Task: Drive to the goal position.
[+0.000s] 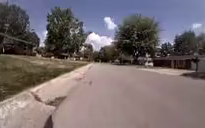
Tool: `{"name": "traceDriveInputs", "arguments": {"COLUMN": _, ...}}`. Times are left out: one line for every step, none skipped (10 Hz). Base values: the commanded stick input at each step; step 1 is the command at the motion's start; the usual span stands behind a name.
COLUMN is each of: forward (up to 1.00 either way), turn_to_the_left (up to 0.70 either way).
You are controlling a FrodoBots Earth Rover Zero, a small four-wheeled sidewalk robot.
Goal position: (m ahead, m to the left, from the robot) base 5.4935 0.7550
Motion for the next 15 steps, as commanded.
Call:
{"name": "traceDriveInputs", "arguments": {"forward": 1.0, "turn_to_the_left": 0.0}}
{"name": "traceDriveInputs", "arguments": {"forward": 1.0, "turn_to_the_left": 0.0}}
{"name": "traceDriveInputs", "arguments": {"forward": 1.0, "turn_to_the_left": 0.0}}
{"name": "traceDriveInputs", "arguments": {"forward": 1.0, "turn_to_the_left": 0.0}}
{"name": "traceDriveInputs", "arguments": {"forward": 1.0, "turn_to_the_left": 0.01}}
{"name": "traceDriveInputs", "arguments": {"forward": 1.0, "turn_to_the_left": 0.03}}
{"name": "traceDriveInputs", "arguments": {"forward": 1.0, "turn_to_the_left": 0.03}}
{"name": "traceDriveInputs", "arguments": {"forward": 1.0, "turn_to_the_left": 0.03}}
{"name": "traceDriveInputs", "arguments": {"forward": 1.0, "turn_to_the_left": 0.03}}
{"name": "traceDriveInputs", "arguments": {"forward": 1.0, "turn_to_the_left": 0.03}}
{"name": "traceDriveInputs", "arguments": {"forward": 1.0, "turn_to_the_left": 0.03}}
{"name": "traceDriveInputs", "arguments": {"forward": 1.0, "turn_to_the_left": 0.03}}
{"name": "traceDriveInputs", "arguments": {"forward": 1.0, "turn_to_the_left": 0.03}}
{"name": "traceDriveInputs", "arguments": {"forward": 1.0, "turn_to_the_left": 0.03}}
{"name": "traceDriveInputs", "arguments": {"forward": 1.0, "turn_to_the_left": 0.03}}
